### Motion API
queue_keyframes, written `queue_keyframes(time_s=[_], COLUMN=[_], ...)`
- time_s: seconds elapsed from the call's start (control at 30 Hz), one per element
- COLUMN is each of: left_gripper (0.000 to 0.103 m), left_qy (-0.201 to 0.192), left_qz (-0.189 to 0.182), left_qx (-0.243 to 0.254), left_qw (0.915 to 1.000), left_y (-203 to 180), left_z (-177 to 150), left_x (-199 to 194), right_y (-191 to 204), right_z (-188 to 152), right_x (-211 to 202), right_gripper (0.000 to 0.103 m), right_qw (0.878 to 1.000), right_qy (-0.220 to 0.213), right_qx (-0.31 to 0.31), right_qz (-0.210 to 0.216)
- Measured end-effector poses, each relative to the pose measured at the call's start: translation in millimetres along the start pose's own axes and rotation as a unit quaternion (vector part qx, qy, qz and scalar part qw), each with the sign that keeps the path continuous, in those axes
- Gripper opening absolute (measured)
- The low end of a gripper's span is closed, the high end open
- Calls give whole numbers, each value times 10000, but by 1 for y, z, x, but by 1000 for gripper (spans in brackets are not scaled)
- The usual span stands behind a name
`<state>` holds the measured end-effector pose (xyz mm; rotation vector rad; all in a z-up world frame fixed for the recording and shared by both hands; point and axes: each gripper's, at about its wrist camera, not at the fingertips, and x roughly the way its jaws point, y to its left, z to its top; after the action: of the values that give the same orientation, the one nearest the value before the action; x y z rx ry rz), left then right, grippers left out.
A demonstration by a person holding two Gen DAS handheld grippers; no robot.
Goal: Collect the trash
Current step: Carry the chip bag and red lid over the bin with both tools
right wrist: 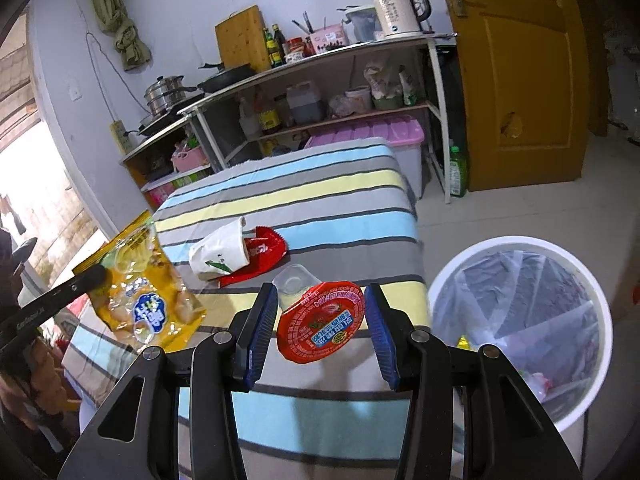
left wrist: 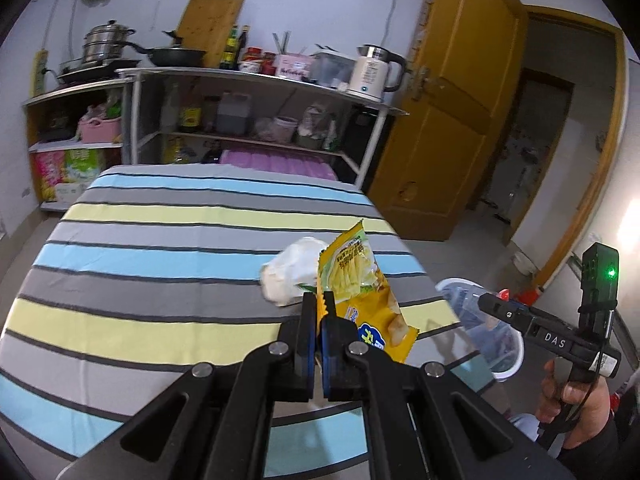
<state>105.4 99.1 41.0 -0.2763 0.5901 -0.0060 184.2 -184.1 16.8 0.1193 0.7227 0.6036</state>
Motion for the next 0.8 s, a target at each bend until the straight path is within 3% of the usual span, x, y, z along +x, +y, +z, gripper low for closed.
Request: queue_keyframes(time_s=[0.8], left_gripper=[2], left_qy=[582], left_qz=[-1065], left_qx=[945], left_qw=[9881], left_y=[-141], left_z=[8], left_x=[84], right_y=[-102], right_z=[-18], right_x=[-46], right_gripper=[46], right_qw=[9934], right_qy=[-216], right_qx=[801], right_qz=[-796])
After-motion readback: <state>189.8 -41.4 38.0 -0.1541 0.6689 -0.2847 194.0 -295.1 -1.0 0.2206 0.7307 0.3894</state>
